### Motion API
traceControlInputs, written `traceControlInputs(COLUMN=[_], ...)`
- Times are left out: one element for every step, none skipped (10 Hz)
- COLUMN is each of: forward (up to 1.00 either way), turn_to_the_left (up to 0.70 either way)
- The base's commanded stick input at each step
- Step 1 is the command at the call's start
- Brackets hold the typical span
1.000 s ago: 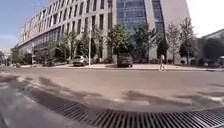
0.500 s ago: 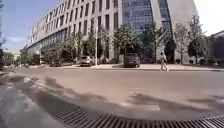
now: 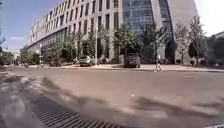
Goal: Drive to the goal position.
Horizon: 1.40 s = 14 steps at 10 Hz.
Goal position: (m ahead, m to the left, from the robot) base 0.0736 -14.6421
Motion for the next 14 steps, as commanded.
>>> traceControlInputs(forward=[0.45, 0.45, 0.45, 0.45, 0.45, 0.45, 0.45, 0.45, 0.45, 0.45, 0.45, 0.45, 0.45, 0.45], turn_to_the_left=[0.0, 0.0, 0.0, 0.0, 0.0, 0.0, 0.0, 0.0, 0.0, 0.0, 0.0, 0.0, 0.0, 0.0])
